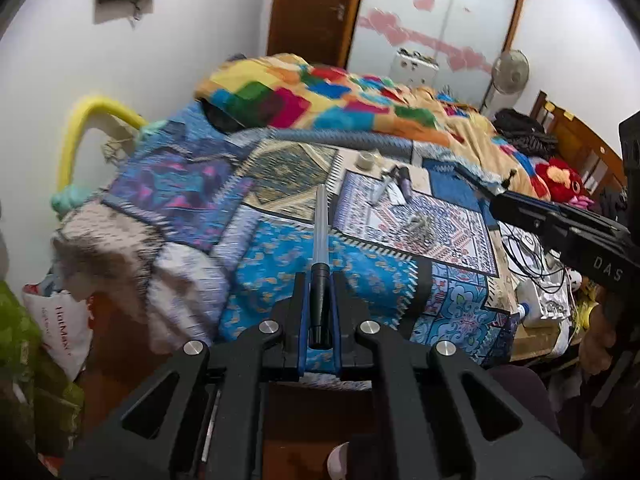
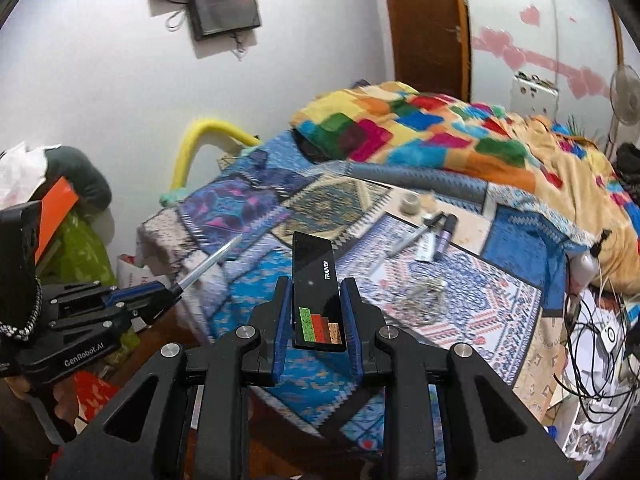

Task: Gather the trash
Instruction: 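Carry the rod in the left gripper and device in the right toward the bucket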

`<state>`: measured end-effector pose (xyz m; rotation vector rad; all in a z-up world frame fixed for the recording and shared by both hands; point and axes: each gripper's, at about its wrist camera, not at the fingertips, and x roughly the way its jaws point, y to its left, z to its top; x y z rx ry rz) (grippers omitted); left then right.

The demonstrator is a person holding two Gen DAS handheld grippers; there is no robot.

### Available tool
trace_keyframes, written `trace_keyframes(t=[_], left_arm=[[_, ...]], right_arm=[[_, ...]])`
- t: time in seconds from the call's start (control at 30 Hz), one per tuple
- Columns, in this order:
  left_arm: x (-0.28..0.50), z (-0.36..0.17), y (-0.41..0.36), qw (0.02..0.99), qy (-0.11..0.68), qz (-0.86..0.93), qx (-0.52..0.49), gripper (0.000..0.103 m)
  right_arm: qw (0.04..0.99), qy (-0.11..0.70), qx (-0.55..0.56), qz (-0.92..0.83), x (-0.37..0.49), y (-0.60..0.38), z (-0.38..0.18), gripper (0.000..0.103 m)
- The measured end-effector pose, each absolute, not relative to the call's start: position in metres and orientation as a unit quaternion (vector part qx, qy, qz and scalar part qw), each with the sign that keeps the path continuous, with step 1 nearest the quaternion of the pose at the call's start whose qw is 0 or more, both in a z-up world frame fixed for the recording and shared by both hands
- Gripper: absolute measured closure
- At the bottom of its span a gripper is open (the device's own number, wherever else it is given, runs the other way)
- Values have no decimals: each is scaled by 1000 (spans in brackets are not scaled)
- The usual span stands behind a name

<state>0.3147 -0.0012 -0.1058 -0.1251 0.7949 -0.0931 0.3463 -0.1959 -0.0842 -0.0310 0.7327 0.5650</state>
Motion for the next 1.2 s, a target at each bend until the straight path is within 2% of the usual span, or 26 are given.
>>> trace_keyframes(t=[0.33,0.57,0.87,1.2], left_arm=[[238,-79,62,933,352,6,-76,94],[193,-88,105,928,359,37,-88,94],[163,-136,146,905,406,62,-112,94],[172,-220,174,863,473,75,-163,94]], right_arm=[[883,340,-39,321,295,-134,-70,81],[869,343,-60,351,266,-89,-76,81],[840,379,-88,379,243,-34,-111,81],[792,453,-139,385,243,18,-181,81]])
